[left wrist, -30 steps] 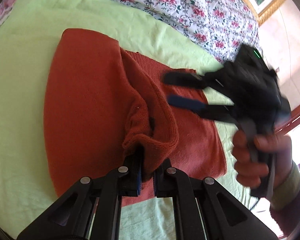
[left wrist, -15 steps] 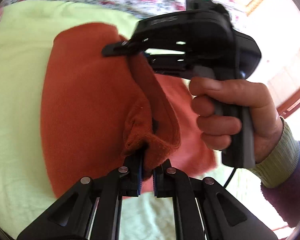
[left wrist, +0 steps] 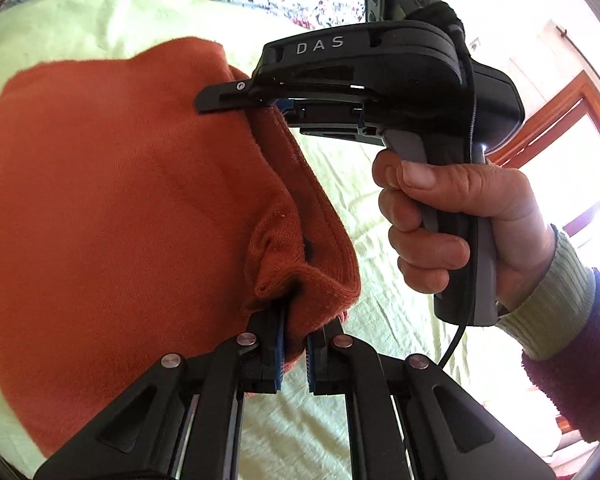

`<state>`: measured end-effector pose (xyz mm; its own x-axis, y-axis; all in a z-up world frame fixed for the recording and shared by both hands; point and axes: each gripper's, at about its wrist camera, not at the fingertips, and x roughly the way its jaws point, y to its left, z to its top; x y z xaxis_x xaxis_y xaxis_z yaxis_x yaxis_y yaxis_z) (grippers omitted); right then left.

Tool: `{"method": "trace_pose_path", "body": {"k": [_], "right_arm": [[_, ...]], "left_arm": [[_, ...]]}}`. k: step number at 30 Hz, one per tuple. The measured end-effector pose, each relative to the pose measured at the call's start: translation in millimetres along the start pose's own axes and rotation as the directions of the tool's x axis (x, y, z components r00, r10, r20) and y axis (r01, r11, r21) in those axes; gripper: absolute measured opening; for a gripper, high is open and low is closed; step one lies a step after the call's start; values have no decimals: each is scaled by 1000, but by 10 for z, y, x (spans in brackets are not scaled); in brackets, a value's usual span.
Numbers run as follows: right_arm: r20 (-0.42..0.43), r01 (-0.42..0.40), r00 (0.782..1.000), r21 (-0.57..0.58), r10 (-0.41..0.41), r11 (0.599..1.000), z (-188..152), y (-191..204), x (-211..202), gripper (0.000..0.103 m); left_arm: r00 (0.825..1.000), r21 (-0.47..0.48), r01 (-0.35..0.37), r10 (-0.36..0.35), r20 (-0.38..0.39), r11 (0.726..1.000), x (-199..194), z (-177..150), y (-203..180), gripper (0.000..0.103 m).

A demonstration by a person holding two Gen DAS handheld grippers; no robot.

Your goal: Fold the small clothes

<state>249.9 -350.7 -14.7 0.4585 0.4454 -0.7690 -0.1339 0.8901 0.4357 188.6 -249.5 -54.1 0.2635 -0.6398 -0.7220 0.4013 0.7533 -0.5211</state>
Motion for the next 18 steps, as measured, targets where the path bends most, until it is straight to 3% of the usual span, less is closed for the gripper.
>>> {"method": "trace_pose_path", "body": {"k": [7,11,14,16,18], "right_arm": [[-19,3,1000,45,-2,999,-47,-226,127,14],[-23,7,1000,99,-5,995,-94,-331,135,20],[10,51,999,84,-52,995,-133,-298,-11,26],[42,96,994,72,-99,993,-179,-243,-163,26],[69,118,990,65,-122,991,-220,-188,-290,26]], "left_arm": [[999,-22,3,-5,-52,1000,185,113,200,7],[998,-39,2,-5,-59,999,168,170,247,11],[997,-58,29,-34,-73,998,90,182,274,26],[996,-62,42,-46,-70,997,-16,176,287,42],[997,-61,35,-38,-61,998,-139,145,308,51]]}}
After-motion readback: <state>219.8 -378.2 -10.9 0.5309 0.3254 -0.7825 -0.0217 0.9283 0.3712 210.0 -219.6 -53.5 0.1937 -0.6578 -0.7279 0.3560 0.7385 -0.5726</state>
